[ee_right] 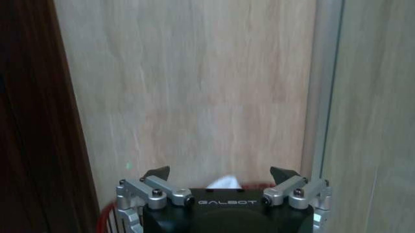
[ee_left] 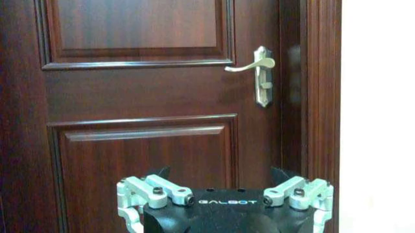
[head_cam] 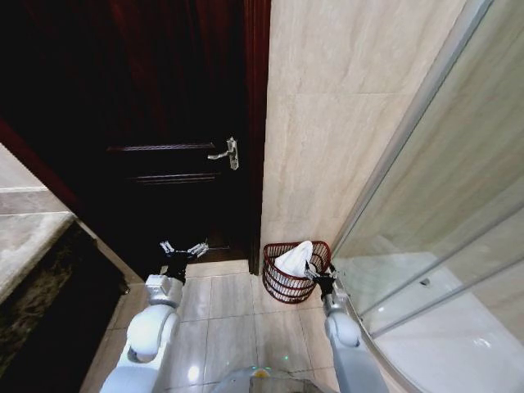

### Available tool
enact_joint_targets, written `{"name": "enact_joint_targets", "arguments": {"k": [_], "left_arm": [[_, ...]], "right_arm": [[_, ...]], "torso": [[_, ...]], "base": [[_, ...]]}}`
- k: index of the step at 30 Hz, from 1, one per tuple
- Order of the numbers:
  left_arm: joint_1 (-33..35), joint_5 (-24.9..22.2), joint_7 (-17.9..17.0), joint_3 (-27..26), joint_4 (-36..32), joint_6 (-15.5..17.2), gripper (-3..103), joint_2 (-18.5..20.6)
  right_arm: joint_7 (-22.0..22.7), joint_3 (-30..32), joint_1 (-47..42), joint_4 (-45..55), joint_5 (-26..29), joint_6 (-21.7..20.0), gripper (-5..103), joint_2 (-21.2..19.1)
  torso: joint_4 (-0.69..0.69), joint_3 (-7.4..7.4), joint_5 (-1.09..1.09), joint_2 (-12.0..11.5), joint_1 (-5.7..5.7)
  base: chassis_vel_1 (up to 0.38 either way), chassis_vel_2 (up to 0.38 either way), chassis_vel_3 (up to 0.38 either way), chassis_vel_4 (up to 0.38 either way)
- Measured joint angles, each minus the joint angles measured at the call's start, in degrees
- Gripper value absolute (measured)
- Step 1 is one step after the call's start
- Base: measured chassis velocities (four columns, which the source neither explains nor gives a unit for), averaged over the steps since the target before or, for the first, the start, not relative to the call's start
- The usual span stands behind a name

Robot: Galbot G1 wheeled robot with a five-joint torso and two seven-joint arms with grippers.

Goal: Discard the used towel into the hamper.

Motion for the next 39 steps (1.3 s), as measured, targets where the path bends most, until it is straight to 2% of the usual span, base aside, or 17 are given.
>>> {"name": "enact_joint_targets", "arguments": {"k": [6, 12, 15, 22, 39], "left_arm": [[0.0, 0.0, 0.0, 0.0, 0.0, 0.0, 100, 0.0], [0.0, 0.0, 0.0, 0.0, 0.0, 0.0, 100, 0.0], [0.0, 0.0, 0.0, 0.0, 0.0, 0.0, 100, 0.0], [0.0, 0.0, 0.0, 0.0, 0.0, 0.0, 100, 0.0], [0.0, 0.0, 0.0, 0.0, 0.0, 0.0, 100, 0.0]], "right_arm": [[0.6, 0.3, -3.5, 6.0, -1.7, 1.9, 100, 0.1], [0.6, 0.9, -3.5, 9.8, -1.5, 0.0, 100, -1.1], [0.1, 0.8, -4.0, 10.6, 2.1, -1.2, 100, -4.6], [-0.9, 1.5, -5.7, 13.6, 5.4, -1.8, 100, -8.3], [-1.1, 2.2, -2.9, 15.5, 2.4, -2.8, 100, -6.5]], "torso": [[0.00, -0.82, -0.01, -1.5, -0.67], [0.01, -1.72, 0.00, -3.1, -1.36], [0.01, -2.31, 0.00, -4.1, -1.81], [0.00, -3.32, 0.01, -5.9, -2.61], [0.01, -5.69, 0.01, -10.3, -4.52]], "base": [[0.000, 0.000, 0.000, 0.000], [0.000, 0.000, 0.000, 0.000], [0.000, 0.000, 0.000, 0.000], [0.000, 0.000, 0.000, 0.000], [0.000, 0.000, 0.000, 0.000]]}}
